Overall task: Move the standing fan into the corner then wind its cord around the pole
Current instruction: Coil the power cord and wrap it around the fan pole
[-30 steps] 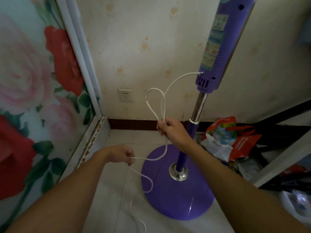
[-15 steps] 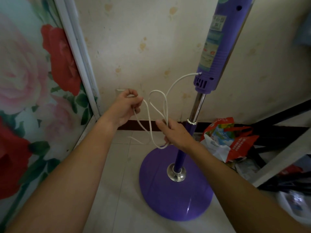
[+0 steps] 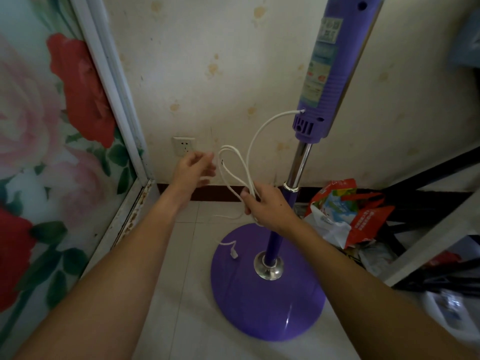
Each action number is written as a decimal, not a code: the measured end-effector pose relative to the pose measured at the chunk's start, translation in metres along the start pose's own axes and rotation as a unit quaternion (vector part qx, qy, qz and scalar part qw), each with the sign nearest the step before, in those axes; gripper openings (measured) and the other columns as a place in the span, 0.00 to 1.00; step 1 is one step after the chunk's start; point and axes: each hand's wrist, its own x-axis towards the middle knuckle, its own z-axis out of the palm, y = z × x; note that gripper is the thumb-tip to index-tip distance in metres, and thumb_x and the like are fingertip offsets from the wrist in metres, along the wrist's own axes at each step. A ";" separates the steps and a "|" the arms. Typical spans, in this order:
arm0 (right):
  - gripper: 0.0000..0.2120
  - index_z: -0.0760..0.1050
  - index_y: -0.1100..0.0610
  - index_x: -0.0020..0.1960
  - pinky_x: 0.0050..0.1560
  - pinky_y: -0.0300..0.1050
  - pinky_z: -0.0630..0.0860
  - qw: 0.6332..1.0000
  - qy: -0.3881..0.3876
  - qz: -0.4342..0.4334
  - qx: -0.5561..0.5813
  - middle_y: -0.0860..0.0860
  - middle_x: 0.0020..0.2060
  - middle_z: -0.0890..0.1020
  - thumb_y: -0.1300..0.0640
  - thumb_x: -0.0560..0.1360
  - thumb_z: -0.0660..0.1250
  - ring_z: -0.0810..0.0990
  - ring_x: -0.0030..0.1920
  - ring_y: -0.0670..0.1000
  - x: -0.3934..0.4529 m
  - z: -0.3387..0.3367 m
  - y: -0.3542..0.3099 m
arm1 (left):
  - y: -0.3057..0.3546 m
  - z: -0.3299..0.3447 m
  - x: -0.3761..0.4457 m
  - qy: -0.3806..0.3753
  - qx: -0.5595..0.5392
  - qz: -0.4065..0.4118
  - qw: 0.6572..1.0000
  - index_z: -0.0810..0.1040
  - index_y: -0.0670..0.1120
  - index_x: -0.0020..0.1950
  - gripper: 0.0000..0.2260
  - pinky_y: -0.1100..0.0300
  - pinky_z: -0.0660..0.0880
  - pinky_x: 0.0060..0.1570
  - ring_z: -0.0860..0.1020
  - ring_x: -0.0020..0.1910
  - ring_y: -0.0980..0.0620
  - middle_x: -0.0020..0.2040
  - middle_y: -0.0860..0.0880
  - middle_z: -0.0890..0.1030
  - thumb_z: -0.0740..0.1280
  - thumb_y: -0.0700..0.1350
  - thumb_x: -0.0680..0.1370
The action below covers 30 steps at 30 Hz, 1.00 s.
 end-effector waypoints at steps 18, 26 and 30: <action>0.08 0.79 0.57 0.47 0.46 0.50 0.79 0.996 0.060 0.048 0.050 0.52 0.37 0.85 0.56 0.82 0.64 0.85 0.42 0.54 -0.001 0.002 0.005 | -0.099 -0.046 -0.033 -0.273 0.344 -0.171 0.882 0.82 0.47 0.49 0.09 0.53 0.74 0.46 0.77 0.41 0.48 0.41 0.43 0.80 0.62 0.41 0.83; 0.06 0.78 0.56 0.51 0.46 0.51 0.83 0.983 -0.020 0.075 0.169 0.52 0.35 0.86 0.57 0.83 0.63 0.87 0.39 0.54 -0.001 0.001 0.001 | -0.065 -0.030 -0.020 -0.255 0.252 -0.137 0.923 0.84 0.45 0.49 0.08 0.61 0.75 0.38 0.72 0.41 0.50 0.41 0.44 0.72 0.65 0.41 0.82; 0.08 0.77 0.57 0.48 0.47 0.61 0.82 0.977 -0.045 0.088 0.187 0.48 0.27 0.80 0.57 0.84 0.62 0.82 0.29 0.51 0.001 0.000 0.000 | -0.058 -0.028 -0.013 -0.216 0.231 -0.107 0.943 0.84 0.43 0.47 0.05 0.59 0.69 0.32 0.69 0.31 0.52 0.33 0.46 0.70 0.69 0.40 0.80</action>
